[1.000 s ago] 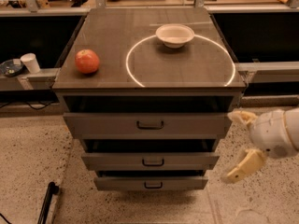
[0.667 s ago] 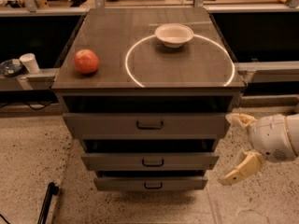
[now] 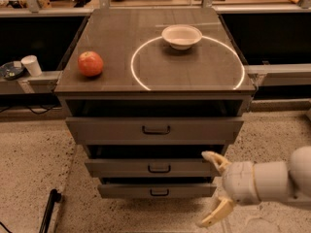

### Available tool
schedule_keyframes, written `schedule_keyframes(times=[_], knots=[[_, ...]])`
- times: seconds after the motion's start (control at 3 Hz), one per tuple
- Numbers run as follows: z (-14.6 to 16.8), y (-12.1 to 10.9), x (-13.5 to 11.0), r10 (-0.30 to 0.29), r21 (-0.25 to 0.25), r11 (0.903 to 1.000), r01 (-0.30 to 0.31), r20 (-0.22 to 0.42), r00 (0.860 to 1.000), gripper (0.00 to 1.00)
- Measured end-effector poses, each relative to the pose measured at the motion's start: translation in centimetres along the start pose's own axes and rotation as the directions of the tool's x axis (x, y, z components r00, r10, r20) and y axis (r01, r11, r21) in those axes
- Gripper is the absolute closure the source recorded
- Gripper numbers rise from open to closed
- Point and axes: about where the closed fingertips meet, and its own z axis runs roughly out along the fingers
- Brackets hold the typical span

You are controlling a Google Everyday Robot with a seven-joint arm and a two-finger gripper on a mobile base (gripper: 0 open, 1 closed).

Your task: Open bottom drawer

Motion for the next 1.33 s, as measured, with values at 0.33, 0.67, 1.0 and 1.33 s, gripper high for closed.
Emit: schedule_keyframes(times=[0.33,0.67,1.0,1.33], knots=[[4.6,1.4,3.5,-0.073,0.043,0.9965,0.072,0.021,0.997,0.00],[4.9,-0.3,4.0,-0.084,0.107,0.9907,0.084,0.001,0.996,0.00],[7.0,1.4,5.5,-0.159,0.078,0.9836,0.163,-0.051,0.986,0.00],[10.7,2.8,13.5,-0.290,0.090,0.9478,0.306,-0.155,0.944,0.00]])
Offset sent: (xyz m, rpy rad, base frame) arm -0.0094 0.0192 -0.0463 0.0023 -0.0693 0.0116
